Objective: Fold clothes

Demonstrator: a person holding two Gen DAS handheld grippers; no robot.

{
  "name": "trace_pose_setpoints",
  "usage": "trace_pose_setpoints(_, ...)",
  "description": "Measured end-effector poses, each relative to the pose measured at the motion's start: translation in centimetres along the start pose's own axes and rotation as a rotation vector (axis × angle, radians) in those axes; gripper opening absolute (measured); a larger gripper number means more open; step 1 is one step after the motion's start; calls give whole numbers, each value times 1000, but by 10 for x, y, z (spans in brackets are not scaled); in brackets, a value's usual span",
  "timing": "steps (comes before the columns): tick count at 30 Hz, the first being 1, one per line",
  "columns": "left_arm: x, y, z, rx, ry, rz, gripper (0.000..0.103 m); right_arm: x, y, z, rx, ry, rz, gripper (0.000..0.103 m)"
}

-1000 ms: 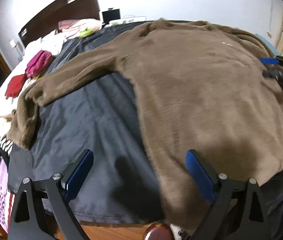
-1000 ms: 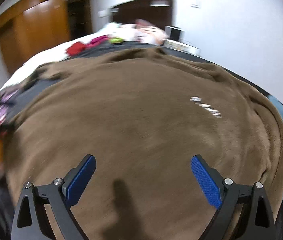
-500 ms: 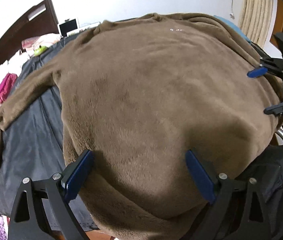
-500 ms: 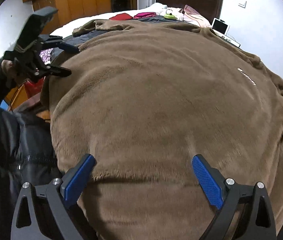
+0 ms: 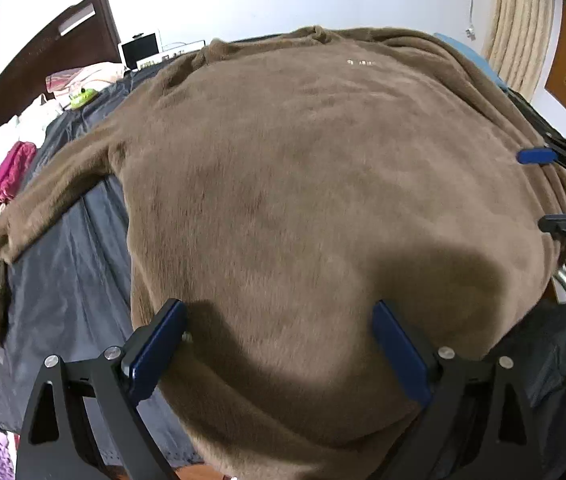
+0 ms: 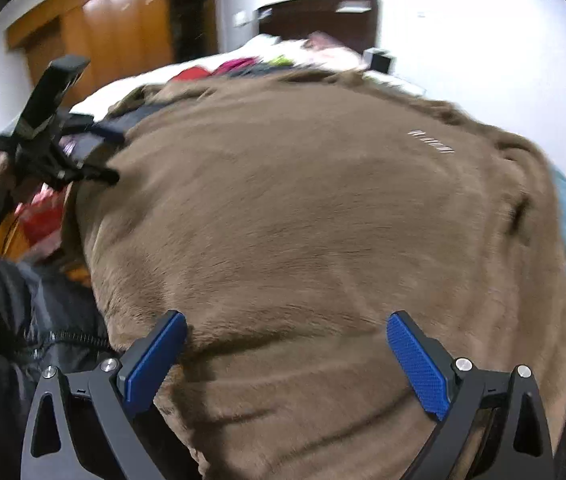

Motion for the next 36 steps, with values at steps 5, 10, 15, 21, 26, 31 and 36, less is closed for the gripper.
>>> trace_pose_setpoints(5,-33,-1,-10,58,65,-55,96,9,45,-32,179,-124,-96,102)
trace_pose_setpoints(10,-60,-14,-22,111,144,-82,96,24,88,-67,359,-247,-165,98)
trace_pose_setpoints(15,-84,-29,-37,153,186,-90,96,35,84,-85,403,-324,-144,80)
trace_pose_setpoints(21,-108,-48,-56,191,162,-94,96,34,57,-90,406,-294,-70,63)
trace_pose_setpoints(26,-117,-67,-70,200,121,-73,96,40,46,-94,408,-299,-27,41)
trace_pose_setpoints(31,-117,-86,-75,200,103,-40,96,44,56,-109,362,-396,-47,26)
trace_pose_setpoints(36,-117,-97,-71,193,117,-19,96,42,72,-125,470,-413,-67,10)
Point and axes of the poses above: each gripper's, at about its wrist camera, not at the fingertips, and y roughly against the way its jaws point, z to its left, x to its underside, the point moved 2 cm from there along -y, roughly the way its jaws point, and after that the axes turned 14 degrees about -z, right-handed, at the moved point
